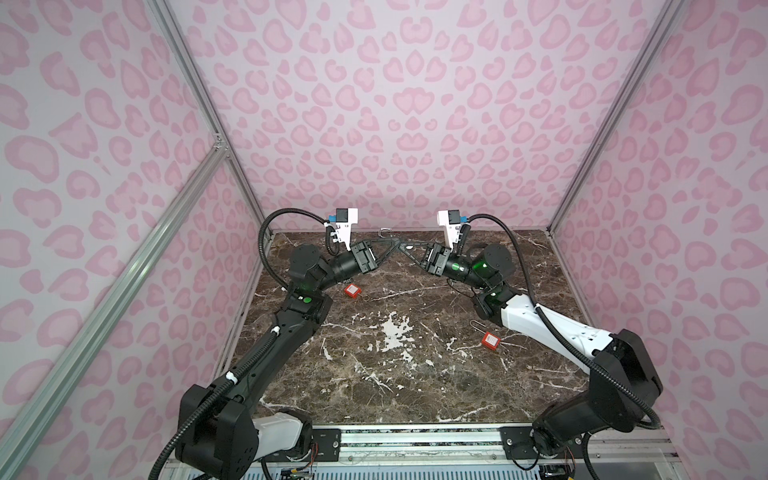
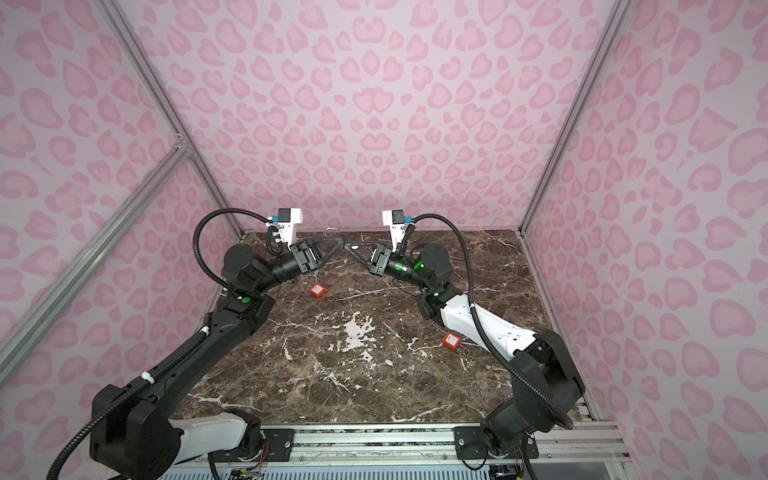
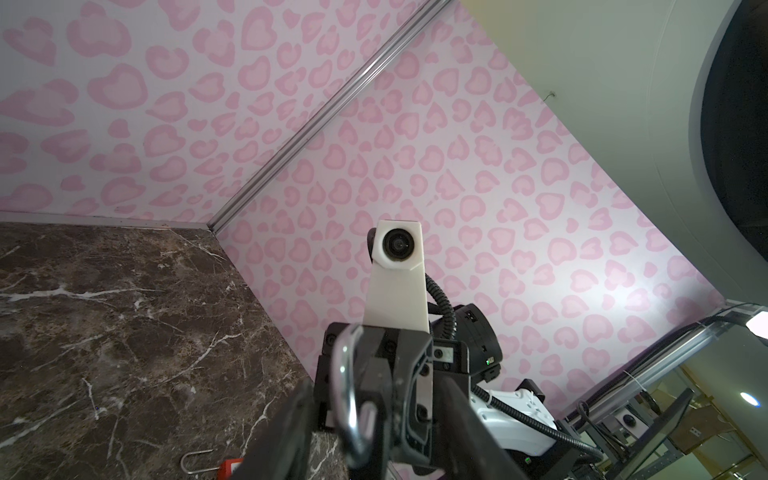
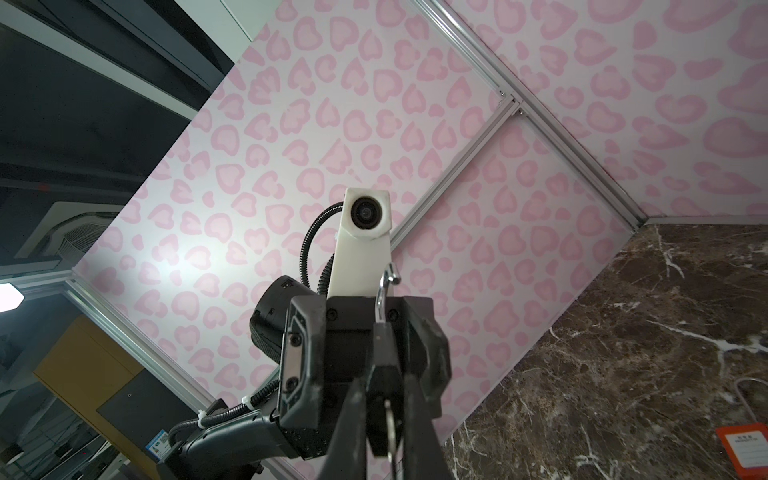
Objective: Lock with the key
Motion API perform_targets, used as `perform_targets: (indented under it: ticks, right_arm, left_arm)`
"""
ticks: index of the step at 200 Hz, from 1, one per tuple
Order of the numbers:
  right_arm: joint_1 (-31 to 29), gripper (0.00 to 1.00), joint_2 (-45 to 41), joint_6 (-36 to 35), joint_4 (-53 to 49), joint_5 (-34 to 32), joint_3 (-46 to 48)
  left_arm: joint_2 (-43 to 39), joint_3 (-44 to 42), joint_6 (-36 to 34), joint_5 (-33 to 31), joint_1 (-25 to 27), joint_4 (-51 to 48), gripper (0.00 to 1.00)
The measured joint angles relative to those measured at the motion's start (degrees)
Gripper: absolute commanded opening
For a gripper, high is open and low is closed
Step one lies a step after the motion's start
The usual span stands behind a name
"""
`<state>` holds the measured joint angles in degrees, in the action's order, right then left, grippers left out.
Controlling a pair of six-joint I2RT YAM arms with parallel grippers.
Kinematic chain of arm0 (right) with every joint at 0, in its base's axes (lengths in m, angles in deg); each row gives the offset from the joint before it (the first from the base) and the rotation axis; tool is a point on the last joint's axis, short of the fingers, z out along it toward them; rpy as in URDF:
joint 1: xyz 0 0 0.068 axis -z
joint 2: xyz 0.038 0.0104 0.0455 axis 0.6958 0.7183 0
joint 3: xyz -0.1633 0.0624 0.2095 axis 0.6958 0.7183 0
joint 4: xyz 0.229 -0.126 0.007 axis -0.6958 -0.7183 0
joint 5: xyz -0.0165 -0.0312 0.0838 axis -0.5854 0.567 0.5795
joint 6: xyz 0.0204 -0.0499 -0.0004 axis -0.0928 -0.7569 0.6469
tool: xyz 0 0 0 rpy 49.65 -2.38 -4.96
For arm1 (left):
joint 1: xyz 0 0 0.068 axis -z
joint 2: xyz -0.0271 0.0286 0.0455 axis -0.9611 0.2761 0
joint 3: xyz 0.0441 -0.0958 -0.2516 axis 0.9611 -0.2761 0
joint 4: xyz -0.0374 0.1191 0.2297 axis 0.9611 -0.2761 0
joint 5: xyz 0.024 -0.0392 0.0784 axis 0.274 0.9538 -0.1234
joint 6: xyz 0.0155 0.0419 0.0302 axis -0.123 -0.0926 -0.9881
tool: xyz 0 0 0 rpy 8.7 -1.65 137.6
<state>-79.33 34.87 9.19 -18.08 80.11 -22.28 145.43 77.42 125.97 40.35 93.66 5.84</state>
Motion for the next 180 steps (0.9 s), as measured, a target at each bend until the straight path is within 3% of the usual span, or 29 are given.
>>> perform_targets:
  ticks: [84,135,180]
  right_arm:
    - [2.14,0.01,-2.51,-2.23,-1.07,-0.61,3.80]
    - [0.90,0.01,-3.32,-11.39,-10.75,-0.59,3.82]
    - [-1.36,0.01,-0.02,-14.75,-14.78,-0.26,2.86]
  left_arm:
    - [-4.70,-1.60,-0.02,-1.40,-8.81,-3.21,0.71]
    - [-4.48,-1.05,-0.22,0.59,-9.18,-7.39,0.71]
    - [-3.78,-2.14,-0.02,1.44,-8.74,-8.39,0.71]
